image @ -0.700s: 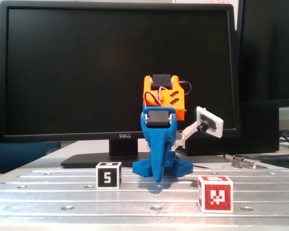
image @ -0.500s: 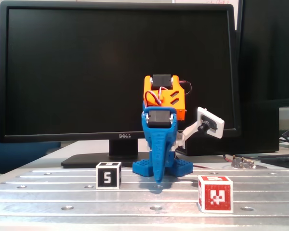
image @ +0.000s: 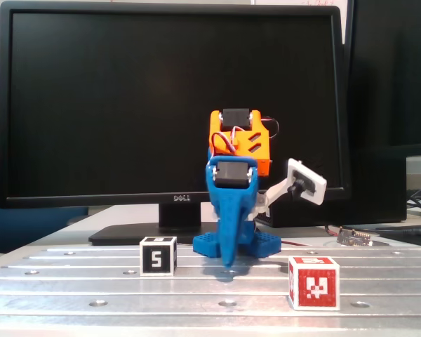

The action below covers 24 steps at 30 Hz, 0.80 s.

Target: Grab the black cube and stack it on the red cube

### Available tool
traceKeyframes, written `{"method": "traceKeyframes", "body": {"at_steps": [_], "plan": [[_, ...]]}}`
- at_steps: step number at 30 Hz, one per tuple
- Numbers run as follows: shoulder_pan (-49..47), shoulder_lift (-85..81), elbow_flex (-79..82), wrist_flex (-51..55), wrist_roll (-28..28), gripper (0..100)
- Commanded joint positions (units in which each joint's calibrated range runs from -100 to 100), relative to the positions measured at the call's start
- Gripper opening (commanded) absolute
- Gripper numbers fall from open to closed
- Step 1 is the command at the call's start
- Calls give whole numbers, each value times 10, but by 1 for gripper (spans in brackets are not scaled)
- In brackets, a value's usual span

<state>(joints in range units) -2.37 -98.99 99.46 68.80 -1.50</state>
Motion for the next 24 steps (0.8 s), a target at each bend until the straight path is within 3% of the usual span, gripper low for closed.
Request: {"method": "traceKeyframes", "body": {"at_steps": [1,17,24], "plan": [[1,-3,1,-14,-1,1],[1,6,-20,-86,1,1],[2,43,-87,-69,4,1]]}}
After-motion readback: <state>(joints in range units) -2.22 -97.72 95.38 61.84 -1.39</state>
